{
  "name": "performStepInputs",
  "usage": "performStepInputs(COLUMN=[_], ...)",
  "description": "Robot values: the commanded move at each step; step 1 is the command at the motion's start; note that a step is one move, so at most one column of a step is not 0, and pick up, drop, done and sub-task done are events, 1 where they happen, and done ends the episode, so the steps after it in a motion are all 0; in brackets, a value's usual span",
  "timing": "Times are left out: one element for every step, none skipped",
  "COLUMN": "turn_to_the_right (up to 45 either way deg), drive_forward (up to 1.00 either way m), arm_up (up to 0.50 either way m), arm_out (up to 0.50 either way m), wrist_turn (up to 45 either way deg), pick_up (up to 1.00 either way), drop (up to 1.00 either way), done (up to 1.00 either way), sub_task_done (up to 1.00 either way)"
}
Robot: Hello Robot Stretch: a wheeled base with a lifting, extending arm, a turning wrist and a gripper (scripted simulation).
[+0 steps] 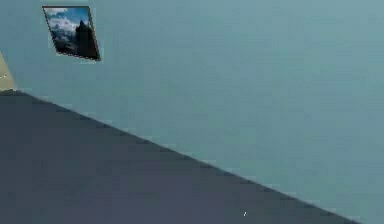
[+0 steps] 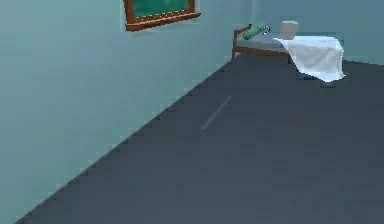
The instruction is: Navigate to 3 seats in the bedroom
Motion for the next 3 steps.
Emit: performStepInputs(turn_to_the_right=[45.0,45.0,27.0], drive_forward=[0.0,0.0,0.0], arm_up=[0.0,0.0,0.0], arm_out=[0.0,0.0,0.0], wrist_turn=[0.0,0.0,0.0], pick_up=[0.0,0.0,0.0], drop=[0.0,0.0,0.0], done=[0.0,0.0,0.0], sub_task_done=[0.0,0.0,0.0])
